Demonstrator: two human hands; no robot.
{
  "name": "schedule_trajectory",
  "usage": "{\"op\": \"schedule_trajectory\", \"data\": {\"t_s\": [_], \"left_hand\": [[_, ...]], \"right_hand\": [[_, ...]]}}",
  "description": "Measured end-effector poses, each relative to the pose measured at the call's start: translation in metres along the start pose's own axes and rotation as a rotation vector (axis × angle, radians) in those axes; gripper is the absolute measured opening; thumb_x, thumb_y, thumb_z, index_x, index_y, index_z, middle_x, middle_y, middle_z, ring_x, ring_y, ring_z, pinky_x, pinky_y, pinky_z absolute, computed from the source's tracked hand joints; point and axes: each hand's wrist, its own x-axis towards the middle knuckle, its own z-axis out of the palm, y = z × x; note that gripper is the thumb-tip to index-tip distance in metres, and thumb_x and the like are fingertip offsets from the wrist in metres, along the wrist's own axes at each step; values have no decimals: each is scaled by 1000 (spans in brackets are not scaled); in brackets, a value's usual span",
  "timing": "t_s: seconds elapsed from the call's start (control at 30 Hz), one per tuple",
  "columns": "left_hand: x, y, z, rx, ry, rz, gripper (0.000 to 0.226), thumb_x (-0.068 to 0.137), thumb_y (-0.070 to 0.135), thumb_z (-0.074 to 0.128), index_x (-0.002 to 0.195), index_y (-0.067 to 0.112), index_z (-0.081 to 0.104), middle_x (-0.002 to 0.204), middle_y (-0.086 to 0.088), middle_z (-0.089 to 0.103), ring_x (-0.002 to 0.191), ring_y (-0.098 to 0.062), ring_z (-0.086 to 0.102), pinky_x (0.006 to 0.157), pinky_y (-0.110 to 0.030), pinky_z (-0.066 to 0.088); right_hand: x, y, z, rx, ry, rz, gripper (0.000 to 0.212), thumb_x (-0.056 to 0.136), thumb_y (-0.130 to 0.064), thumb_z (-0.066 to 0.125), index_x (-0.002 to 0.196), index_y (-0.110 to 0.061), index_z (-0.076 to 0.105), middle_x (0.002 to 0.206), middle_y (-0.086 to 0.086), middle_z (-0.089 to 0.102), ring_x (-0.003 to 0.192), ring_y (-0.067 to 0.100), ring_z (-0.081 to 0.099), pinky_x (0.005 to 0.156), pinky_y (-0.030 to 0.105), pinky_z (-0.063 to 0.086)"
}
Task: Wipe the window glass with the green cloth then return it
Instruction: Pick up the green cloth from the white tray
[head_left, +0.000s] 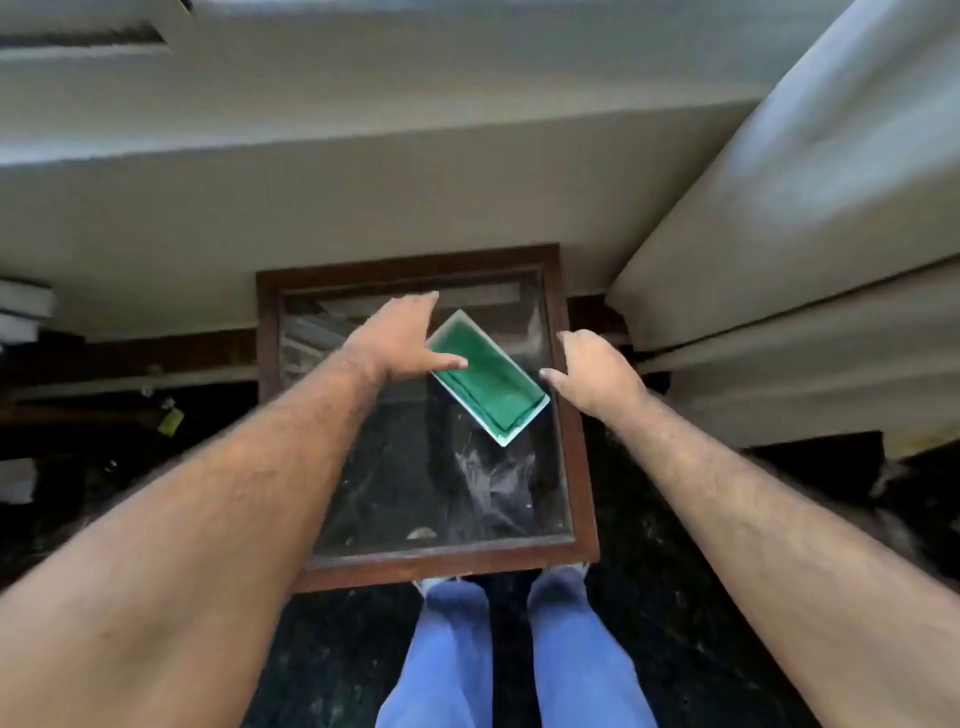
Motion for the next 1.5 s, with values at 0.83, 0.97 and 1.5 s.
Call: {"op": "schedule_trajectory", "data": {"t_s": [0.83,0.97,1.5], "left_hand": [[114,-42,171,-170,134,-415,38,94,20,73,130,11,63,121,-11,73,103,-28,72,91,-42,63],[110,-43,167,-521,119,-455,43,88,14,74,130,10,68,122,-7,75,93,-17,67,89,-24,54],[35,-19,66,-1220,143,-375,21,92,-5,66,94,16,65,115,-16,75,104,-30,75,91,-45,64]], "right_hand": [[81,27,177,262,196,197,22,93,-12,78,112,-19,70,115,-1,72,103,12,70,76,17,50],[79,26,167,428,195,259,27,90,-14,81,116,-19,76,111,-6,69,95,7,65,71,9,50],[28,16,39,970,21,156,38,93,-4,74,128,-18,72,118,-5,73,111,11,71,85,28,62]]}}
